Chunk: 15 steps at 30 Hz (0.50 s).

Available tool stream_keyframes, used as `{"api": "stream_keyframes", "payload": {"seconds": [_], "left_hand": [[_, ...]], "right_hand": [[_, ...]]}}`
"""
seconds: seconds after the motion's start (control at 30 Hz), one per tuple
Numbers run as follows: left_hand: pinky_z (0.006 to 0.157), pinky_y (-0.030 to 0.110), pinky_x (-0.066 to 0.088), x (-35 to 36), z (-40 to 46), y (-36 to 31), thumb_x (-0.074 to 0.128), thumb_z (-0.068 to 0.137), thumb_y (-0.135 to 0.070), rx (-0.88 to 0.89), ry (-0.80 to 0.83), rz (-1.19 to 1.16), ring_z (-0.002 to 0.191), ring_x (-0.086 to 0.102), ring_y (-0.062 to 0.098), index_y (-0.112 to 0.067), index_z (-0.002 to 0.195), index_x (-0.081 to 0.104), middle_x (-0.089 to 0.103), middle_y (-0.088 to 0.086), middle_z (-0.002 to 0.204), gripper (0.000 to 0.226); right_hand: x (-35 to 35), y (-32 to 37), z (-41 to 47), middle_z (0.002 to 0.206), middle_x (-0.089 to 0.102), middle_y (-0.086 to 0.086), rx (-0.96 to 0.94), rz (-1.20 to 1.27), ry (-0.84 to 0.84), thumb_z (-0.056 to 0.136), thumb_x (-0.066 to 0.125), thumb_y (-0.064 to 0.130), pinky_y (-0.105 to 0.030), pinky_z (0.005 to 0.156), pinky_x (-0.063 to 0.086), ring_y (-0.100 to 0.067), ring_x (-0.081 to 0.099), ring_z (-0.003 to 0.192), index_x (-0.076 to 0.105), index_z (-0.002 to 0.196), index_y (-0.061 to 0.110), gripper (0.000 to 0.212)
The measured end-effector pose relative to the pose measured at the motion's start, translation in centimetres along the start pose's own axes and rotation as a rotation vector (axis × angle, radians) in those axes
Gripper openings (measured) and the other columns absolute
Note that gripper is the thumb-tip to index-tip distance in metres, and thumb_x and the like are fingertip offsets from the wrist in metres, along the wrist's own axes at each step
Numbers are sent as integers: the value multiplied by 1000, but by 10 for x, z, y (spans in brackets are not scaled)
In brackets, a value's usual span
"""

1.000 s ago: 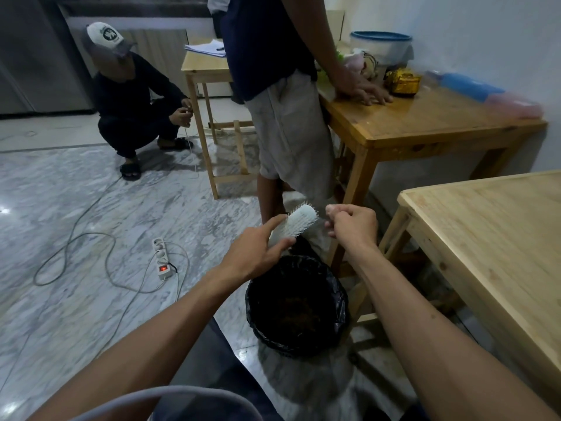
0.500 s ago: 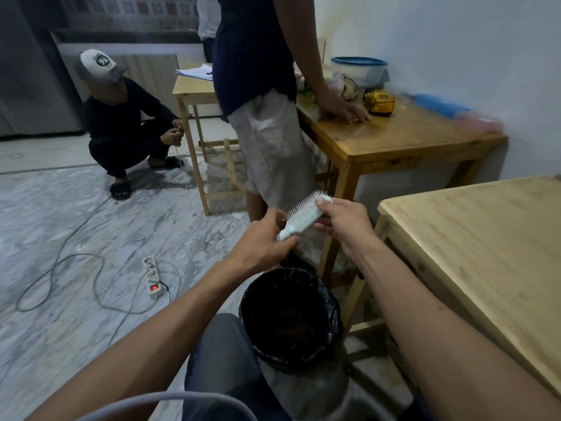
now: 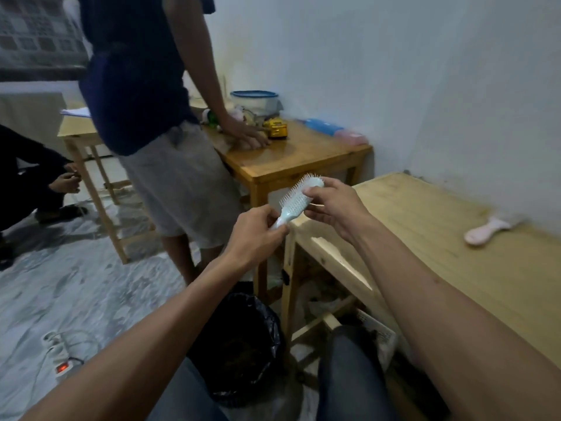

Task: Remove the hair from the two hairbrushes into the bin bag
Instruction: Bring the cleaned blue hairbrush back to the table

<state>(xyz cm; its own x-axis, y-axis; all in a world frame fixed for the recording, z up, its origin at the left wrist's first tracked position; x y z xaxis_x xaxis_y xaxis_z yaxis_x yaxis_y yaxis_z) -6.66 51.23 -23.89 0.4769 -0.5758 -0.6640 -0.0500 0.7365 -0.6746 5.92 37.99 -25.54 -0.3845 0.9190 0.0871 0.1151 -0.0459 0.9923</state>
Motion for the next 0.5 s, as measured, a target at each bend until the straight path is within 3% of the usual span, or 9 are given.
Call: {"api": "stream_keyframes", "payload": {"seconds": [0.2,0.37,0.43,0.5], "left_hand": [[79,40,57,47,3,-51,71,87,-26,51,120,-38,89,68,19,-11,115,71,74,3,100,32],[60,19,43,82,2,-91,71,89,-22,125,197,-40,89,64,17,-10,116,70,71,4,104,30],[59,17,39,96,3,-105,72,89,-23,144,225,-33,87,62,16,-11,114,71,71,4,105,29],[62,21,46,110,4,-117,73,88,-26,167,250,-25,85,62,16,-12,113,72,72,4,103,28]], "right_hand": [[-79,20,-24,102,75,-16,-36,-44,-196,89,75,9,-26,67,62,-20,72,72,71,107,4,20],[-140,29,-46,90,74,-10,-66,-45,-353,91,72,8,-27,71,63,-20,72,72,69,88,11,5],[-163,28,-53,90,74,-11,-58,-25,-403,90,73,9,-27,70,64,-19,72,70,69,91,8,4],[-186,24,-57,92,75,-13,-46,2,-439,89,75,9,-26,67,64,-18,73,67,70,103,2,17]]}}
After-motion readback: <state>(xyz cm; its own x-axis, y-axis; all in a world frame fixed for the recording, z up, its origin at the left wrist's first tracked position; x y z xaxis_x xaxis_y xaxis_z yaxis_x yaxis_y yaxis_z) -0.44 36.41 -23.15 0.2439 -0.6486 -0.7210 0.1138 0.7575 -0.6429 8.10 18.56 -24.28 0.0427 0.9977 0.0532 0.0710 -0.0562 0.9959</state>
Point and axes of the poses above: each hand's wrist, its own z-axis towards the middle knuckle, its own x-axis out of the palm, y = z × x, the point moved 10 cm from there along z, towards the middle knuckle
